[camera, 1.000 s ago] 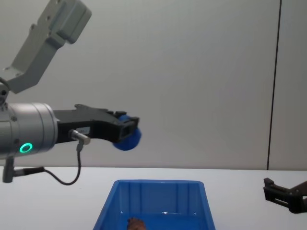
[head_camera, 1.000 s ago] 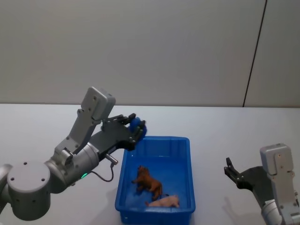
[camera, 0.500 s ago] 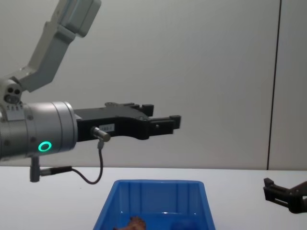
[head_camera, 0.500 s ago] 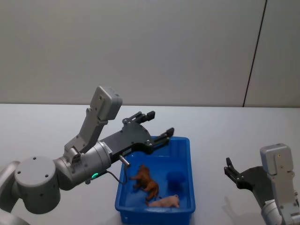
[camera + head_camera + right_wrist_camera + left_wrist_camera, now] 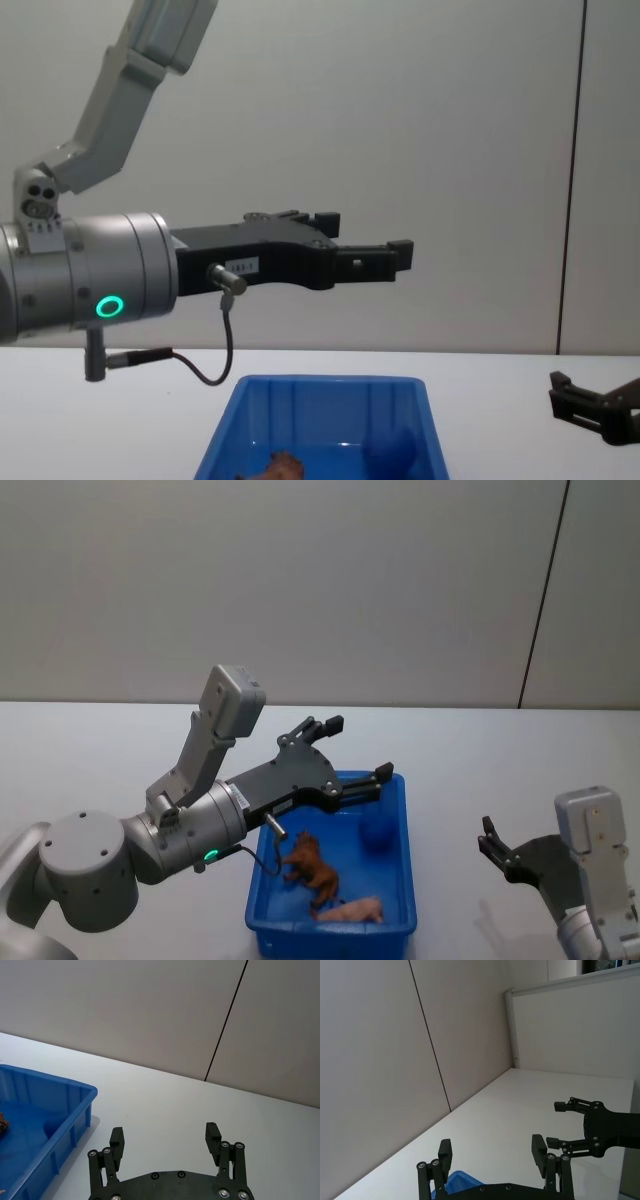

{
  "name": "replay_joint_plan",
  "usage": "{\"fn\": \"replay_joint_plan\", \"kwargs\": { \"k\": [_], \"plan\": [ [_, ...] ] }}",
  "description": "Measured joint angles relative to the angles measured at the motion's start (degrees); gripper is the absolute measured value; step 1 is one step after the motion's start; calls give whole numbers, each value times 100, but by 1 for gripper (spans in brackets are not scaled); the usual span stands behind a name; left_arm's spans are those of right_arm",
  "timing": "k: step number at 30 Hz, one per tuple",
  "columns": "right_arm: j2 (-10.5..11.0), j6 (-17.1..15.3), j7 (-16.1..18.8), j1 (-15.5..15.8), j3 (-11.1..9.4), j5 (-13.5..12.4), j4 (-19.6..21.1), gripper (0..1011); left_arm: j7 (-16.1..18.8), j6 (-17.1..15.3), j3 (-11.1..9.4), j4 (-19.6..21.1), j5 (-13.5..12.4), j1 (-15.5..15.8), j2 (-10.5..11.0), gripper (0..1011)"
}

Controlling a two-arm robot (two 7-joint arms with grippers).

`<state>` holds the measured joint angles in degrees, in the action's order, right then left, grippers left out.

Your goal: Pick up the two dolls from the table and place them into the box.

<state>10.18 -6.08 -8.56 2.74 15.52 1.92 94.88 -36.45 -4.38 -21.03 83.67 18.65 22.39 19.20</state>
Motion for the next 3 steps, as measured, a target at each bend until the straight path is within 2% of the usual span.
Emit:
{"fn": "replay_joint_plan", "kwargs": {
  "k": [3],
  "plan": [
    [0,0,0,0,0,0,0,1001,-30,10,-3,-16,15,9,-6,1001]
  ]
}}
